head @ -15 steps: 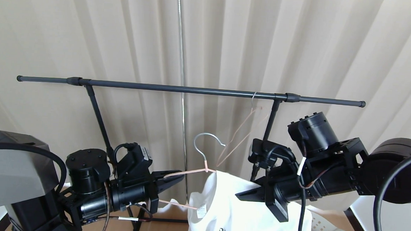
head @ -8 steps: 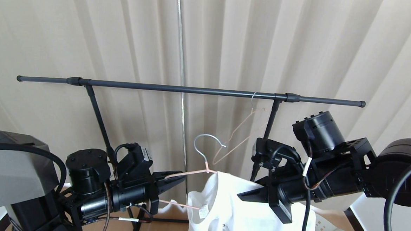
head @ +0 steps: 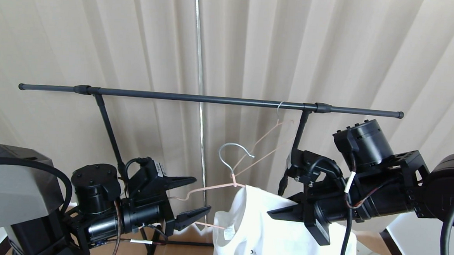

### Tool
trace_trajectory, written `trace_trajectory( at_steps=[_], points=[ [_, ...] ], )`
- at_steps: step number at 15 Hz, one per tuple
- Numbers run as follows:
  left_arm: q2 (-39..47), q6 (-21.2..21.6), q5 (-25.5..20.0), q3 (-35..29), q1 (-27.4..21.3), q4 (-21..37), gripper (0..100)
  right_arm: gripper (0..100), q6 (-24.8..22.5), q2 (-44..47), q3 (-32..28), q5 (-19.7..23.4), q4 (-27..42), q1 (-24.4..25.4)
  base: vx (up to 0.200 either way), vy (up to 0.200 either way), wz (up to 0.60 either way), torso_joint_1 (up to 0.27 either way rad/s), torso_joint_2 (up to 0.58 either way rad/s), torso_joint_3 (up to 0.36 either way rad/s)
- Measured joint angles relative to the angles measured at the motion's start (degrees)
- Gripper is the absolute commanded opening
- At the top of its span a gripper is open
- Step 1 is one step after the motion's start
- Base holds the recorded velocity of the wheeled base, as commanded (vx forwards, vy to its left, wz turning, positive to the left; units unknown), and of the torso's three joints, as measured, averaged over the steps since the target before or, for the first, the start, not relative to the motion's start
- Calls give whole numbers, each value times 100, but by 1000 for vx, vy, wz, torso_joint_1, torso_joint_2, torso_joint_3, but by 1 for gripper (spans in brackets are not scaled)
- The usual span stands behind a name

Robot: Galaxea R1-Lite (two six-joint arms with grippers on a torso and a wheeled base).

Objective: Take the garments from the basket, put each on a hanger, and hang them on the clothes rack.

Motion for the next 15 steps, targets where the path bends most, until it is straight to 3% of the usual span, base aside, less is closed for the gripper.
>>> trace_trajectory(
  at_steps=[8, 10, 13, 15],
  points=[
    [-324, -26, 11, 219, 226, 9, 100, 0, -10, -111, 39, 16, -17, -319, 0, 0, 0, 0, 0, 0],
    [-512, -472, 11, 265, 306, 9, 100, 0, -10, -116, 37, 24, -20, -441, 0, 0, 0, 0, 0, 0],
    [-907, -1724, 127, 349, 350, 6, 100, 0, -32, -232, 61, -80, -178, -577, 0, 0, 0, 0, 0, 0],
    [-1053, -1885, 419, 383, 358, 99, 100, 0, -35, -400, 72, -571, -219, -612, 0, 0, 0, 0, 0, 0]
  ],
)
